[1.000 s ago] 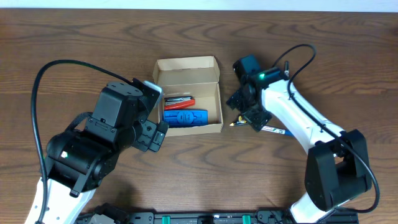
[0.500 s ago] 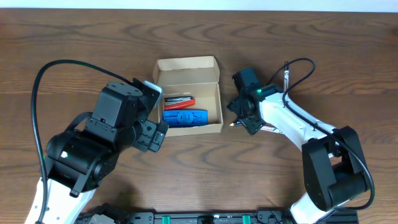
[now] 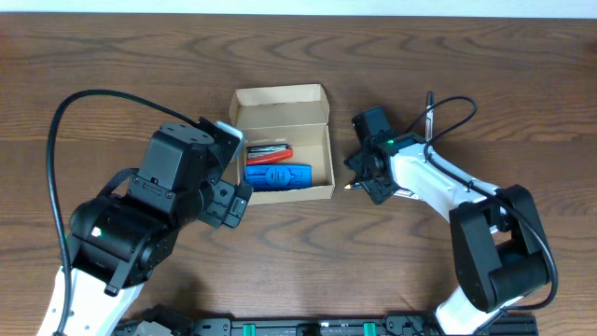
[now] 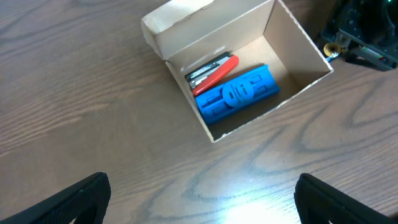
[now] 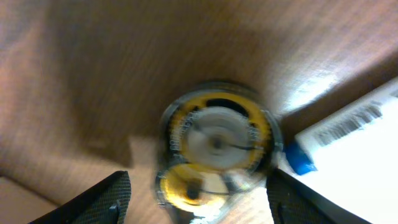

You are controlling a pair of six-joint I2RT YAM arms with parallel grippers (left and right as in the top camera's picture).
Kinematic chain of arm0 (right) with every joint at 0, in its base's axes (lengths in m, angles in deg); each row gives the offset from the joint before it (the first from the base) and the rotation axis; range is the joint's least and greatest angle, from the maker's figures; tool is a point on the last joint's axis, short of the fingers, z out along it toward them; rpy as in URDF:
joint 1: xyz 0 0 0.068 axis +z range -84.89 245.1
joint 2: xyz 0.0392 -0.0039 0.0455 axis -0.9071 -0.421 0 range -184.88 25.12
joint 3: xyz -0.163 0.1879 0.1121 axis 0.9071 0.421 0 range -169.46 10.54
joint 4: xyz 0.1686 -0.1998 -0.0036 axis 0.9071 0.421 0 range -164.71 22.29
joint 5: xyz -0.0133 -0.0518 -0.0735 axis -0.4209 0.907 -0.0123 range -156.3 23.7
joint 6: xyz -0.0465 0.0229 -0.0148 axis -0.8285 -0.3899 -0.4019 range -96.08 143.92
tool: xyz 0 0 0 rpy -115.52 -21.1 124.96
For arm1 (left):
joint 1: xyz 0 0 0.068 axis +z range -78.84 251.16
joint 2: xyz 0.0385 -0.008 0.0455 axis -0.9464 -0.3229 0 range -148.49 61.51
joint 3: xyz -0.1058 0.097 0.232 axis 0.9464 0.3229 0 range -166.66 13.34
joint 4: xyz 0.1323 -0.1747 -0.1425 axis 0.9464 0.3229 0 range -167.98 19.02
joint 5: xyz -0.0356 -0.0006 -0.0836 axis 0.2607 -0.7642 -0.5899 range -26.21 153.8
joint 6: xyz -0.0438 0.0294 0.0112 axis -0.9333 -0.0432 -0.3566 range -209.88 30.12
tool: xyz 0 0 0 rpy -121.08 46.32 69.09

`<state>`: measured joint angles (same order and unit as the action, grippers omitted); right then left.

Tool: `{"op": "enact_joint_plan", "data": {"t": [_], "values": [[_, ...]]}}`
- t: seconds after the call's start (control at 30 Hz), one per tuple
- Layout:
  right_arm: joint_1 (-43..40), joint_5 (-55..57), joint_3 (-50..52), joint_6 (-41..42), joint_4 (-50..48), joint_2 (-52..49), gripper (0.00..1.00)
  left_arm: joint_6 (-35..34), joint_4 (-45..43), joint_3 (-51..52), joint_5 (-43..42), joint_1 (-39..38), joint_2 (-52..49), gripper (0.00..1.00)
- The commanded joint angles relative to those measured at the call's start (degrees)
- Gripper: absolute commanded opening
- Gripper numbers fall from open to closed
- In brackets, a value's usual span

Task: Pack container
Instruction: 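Move the right gripper to the yellow correction tape roller and grasp it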

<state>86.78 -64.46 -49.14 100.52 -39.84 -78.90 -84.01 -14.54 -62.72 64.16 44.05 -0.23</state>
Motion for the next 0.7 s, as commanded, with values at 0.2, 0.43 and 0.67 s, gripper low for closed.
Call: {"op": "enact_joint_plan", "data": {"t": [0.2,0.43,0.67], "values": [[-0.85,-2.99,0.59,0.94,0.39,-3.91,0.48,0.35,0.22,-0.28,0.02,0.2,-0.02,0.95],[-2.36,-5.53,0.57,0.0,1.11,-3.98,0.28,0.35,0.22,-0.28,0.02,0.2,-0.02,0.95],[-4.11,-7.5,-4.85,-5.49,4.33,-1.6,0.05,0.37,0.22,-0.28,0.02,0.2,-0.02,0.95]]}}
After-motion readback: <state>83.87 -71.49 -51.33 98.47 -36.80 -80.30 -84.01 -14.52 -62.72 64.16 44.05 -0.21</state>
